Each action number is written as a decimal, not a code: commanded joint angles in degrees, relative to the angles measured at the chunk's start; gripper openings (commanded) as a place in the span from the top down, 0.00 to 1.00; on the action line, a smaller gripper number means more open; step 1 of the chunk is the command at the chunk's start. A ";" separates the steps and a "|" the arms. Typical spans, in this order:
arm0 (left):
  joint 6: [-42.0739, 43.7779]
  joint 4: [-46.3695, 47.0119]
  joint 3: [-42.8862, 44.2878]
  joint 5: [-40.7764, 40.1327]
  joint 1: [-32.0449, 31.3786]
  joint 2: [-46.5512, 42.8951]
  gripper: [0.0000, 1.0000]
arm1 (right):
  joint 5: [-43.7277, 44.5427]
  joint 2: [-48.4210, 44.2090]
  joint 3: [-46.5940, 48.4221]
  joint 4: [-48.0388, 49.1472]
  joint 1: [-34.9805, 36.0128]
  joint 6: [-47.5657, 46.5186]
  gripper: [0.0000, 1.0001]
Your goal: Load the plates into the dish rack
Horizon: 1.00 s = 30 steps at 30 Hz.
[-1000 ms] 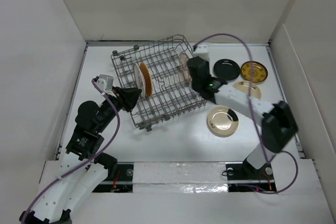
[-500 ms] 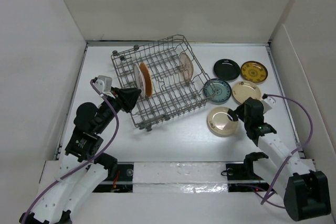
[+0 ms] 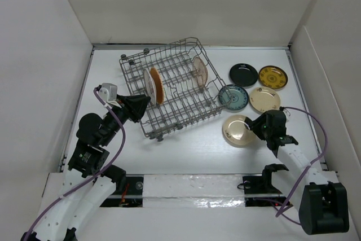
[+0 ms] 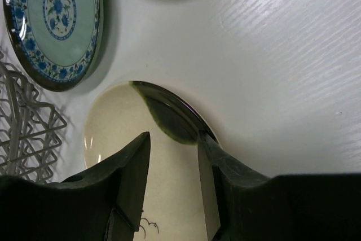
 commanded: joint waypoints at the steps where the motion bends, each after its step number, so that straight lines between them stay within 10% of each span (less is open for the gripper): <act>1: 0.37 2.10 0.62 -0.15 -0.32 -0.87 0.77 | -1.61 0.10 0.54 -1.89 -0.33 1.24 0.55; 11: 0.37 2.28 0.79 0.55 -0.32 -1.31 0.77 | 11.48 -10.44 4.49 -9.89 2.57 3.09 0.49; 30: 0.63 1.57 1.23 -0.33 -0.32 -3.07 0.77 | 0.07 13.26 8.98 -7.44 -3.14 -2.45 0.49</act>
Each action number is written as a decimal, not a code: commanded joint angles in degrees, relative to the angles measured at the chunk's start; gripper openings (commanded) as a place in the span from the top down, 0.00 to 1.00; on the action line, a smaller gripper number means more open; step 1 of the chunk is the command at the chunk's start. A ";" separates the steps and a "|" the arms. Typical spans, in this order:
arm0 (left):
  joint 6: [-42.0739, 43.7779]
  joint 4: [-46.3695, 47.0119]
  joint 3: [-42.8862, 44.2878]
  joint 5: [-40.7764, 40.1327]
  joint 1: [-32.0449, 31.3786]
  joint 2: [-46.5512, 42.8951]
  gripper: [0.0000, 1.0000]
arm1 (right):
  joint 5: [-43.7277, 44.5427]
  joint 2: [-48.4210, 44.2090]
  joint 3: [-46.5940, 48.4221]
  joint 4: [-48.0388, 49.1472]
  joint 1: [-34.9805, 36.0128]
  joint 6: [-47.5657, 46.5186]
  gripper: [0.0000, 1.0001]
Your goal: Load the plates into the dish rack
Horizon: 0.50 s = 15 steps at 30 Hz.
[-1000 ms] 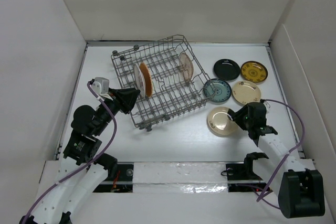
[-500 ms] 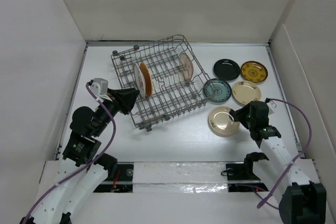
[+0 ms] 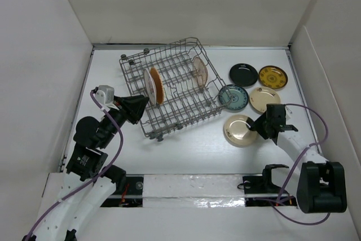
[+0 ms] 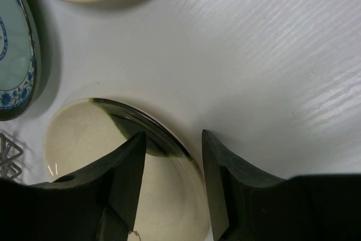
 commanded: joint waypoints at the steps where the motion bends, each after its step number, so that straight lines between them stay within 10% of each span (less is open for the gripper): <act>1: 0.63 1.73 1.32 -0.17 -0.32 -0.91 0.77 | -3.80 3.51 1.72 1.11 -0.63 -2.07 0.52; 15: 0.54 2.08 1.15 -0.17 -0.32 -1.26 0.77 | -5.75 6.43 7.96 -8.28 1.13 -5.42 0.94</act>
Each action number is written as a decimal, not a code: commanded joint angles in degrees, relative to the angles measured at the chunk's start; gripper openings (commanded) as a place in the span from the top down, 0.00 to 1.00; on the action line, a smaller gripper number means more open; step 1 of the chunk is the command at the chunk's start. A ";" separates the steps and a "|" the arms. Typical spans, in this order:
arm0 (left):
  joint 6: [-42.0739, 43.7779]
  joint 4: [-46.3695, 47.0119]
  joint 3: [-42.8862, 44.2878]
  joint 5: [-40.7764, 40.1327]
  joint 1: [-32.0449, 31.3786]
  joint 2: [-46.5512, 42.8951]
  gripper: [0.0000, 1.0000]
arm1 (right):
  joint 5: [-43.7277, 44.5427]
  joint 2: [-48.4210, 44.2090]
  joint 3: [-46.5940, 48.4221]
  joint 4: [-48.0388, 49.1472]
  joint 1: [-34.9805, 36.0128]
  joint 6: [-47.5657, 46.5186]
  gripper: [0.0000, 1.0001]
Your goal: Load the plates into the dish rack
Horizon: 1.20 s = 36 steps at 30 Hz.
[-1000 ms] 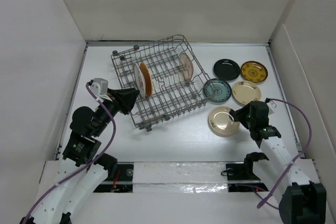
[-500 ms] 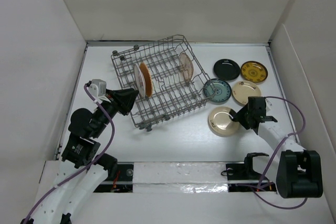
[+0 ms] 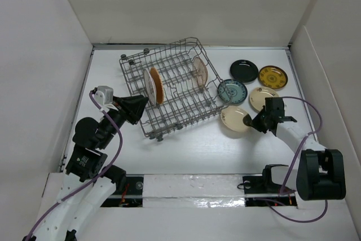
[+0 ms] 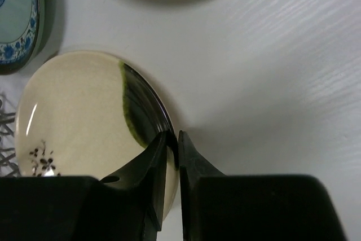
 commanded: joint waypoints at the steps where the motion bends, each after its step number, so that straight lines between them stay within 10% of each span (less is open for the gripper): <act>1: 0.54 2.27 1.15 0.07 -0.32 -0.89 0.77 | 1.44 -3.93 1.45 -9.92 0.85 -2.27 0.97; 26: 0.54 2.10 1.06 -0.63 -0.32 -0.01 0.76 | 23.06 -20.39 37.20 -44.66 32.82 -2.44 1.00; 36: 0.63 2.01 0.88 -0.81 -0.32 0.43 0.76 | 38.43 -7.83 46.01 -18.80 39.17 -18.51 1.00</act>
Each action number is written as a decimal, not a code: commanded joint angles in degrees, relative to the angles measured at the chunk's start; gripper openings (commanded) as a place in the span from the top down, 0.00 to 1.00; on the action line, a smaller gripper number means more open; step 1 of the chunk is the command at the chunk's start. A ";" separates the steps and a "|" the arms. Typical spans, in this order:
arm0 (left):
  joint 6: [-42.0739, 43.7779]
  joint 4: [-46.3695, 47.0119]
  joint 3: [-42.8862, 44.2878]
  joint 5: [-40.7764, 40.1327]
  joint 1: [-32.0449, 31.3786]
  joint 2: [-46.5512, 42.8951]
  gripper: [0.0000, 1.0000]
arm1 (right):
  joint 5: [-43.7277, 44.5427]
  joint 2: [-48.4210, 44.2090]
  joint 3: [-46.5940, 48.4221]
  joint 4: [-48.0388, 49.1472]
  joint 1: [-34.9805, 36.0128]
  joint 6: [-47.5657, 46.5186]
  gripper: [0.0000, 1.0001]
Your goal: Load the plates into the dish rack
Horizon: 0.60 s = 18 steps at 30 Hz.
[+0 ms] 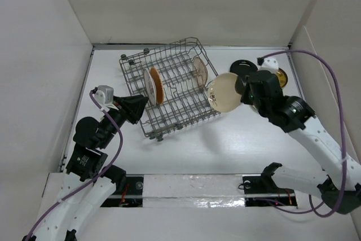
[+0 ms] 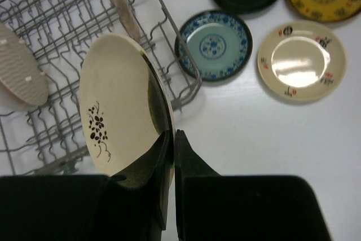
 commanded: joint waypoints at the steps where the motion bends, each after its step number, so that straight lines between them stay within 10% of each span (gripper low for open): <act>1: 0.63 1.99 1.06 -0.31 -0.32 0.34 0.76 | 9.37 5.33 2.68 18.19 1.25 -9.19 1.00; 18: 0.81 1.73 0.88 0.04 -0.32 3.51 0.76 | 22.02 42.69 19.92 48.88 4.14 -46.81 1.00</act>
